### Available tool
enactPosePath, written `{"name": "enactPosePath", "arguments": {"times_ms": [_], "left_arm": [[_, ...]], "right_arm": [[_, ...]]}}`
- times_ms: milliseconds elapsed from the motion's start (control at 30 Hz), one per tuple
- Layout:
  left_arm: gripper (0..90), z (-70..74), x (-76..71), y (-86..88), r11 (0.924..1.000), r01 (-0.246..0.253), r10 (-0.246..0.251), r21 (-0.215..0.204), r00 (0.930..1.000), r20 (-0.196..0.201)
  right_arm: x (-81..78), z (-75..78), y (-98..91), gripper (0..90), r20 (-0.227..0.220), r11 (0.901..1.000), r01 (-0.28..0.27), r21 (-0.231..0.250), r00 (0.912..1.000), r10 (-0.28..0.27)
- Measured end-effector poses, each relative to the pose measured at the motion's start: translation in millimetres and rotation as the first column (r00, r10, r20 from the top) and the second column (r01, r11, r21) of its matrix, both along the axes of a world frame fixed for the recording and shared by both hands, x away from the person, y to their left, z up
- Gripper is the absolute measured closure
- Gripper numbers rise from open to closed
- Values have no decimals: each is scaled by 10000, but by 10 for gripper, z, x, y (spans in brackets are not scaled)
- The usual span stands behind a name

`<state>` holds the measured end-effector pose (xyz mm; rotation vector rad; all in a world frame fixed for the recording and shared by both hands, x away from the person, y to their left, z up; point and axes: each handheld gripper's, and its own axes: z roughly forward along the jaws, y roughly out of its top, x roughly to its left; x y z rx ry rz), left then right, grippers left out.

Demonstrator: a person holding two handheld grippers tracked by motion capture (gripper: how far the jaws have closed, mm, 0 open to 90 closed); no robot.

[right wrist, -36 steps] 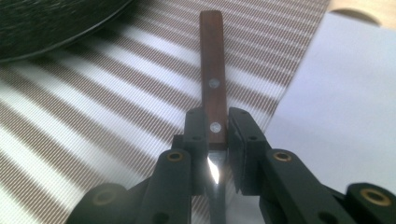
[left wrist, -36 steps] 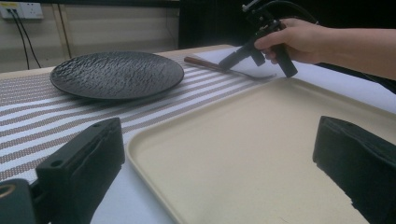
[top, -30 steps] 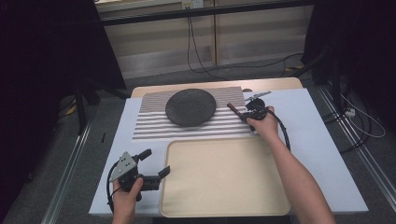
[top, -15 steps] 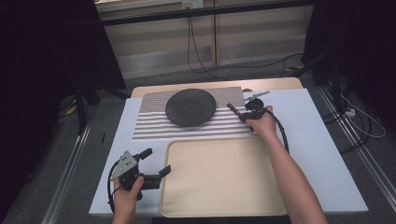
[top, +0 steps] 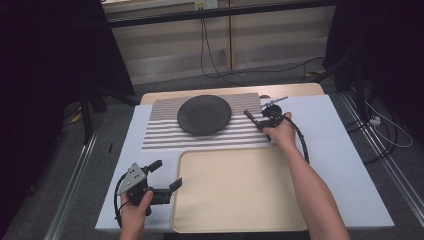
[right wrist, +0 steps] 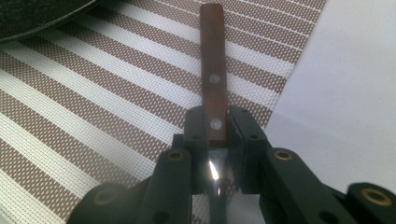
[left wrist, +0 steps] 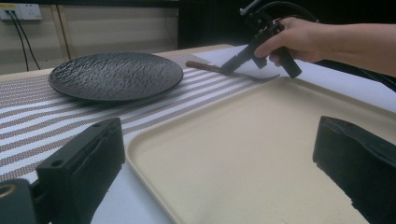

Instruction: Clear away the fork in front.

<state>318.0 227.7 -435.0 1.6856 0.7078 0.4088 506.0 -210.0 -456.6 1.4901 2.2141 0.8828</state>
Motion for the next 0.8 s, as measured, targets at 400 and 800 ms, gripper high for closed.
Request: {"name": "enactPosePath", "arguments": {"times_ms": [400,800], "left_arm": [[26,14,-18,18,9999,-104,105,-76,9999,39],[26,14,-26,28,9999,-109,109,-86,9999,34]], "right_arm": [[-9,40,-51,788,427,9992,-34,397,9991,17],[-81,283,-158,788,1591,9915,38,1299,9870,-247]]}}
